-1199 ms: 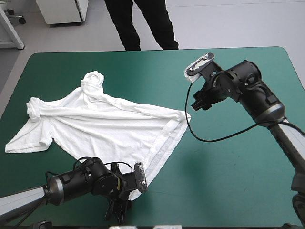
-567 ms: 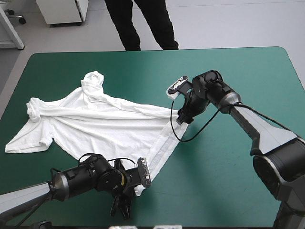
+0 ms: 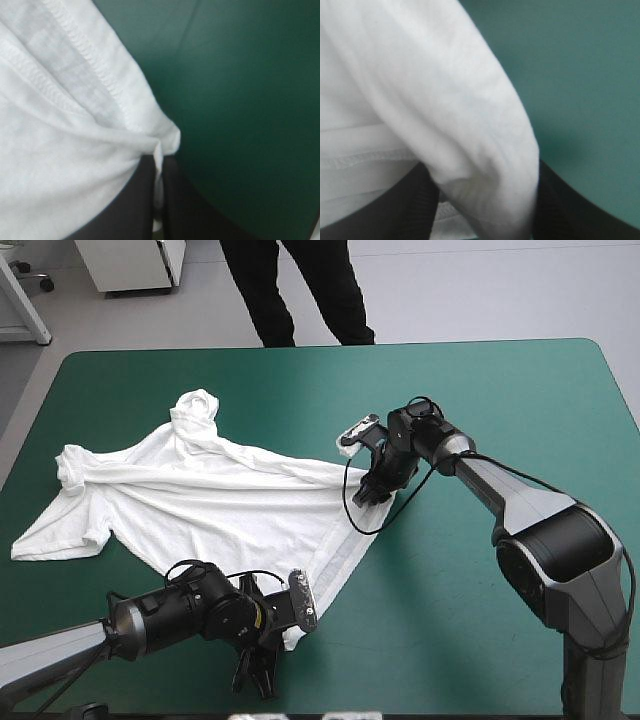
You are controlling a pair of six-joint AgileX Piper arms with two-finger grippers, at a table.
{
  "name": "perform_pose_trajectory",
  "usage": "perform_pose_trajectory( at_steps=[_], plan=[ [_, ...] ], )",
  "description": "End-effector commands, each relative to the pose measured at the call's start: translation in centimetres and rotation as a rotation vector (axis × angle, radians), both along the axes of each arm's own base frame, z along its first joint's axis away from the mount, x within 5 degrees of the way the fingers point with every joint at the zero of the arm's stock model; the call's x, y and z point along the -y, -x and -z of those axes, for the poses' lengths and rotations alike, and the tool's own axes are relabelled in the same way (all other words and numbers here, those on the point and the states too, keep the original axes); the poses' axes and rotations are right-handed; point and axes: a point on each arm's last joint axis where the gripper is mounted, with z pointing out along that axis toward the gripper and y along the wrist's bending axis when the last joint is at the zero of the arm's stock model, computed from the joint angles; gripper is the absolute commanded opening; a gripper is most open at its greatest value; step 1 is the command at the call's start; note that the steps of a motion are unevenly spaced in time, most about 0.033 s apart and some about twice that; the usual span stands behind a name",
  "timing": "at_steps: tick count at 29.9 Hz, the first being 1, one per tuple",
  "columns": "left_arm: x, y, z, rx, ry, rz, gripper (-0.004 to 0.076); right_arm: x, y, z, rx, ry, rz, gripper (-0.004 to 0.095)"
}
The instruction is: Fold the cloth
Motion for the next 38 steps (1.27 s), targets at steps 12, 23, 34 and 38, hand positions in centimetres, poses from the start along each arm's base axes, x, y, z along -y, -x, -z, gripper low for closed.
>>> perform_pose_trajectory(
  at_steps=[12, 23, 34, 38],
  plan=[
    [-0.5, -0.8, -0.8, 0.043, -0.113, -0.159, -0.0009, 1.4, -0.5, -0.4, -0.049, -0.057, 0.117, -0.0017],
    [0.6, -4.3, -11.7, 0.399, 0.111, -0.305, -0.0009, 3.8, 1.2, -12.4, 0.157, -0.239, 0.178, -0.0017],
    [-2.5, -8.3, -26.3, 0.643, 0.539, -0.533, -0.0008, 6.4, 6.6, -25.1, 0.458, -0.422, 0.217, -0.0017],
    [-4.3, -8.6, -30.7, 0.734, 0.700, -0.552, -0.0008, 7.5, 8.7, -29.2, 0.580, -0.478, 0.244, -0.0017]
  ],
)
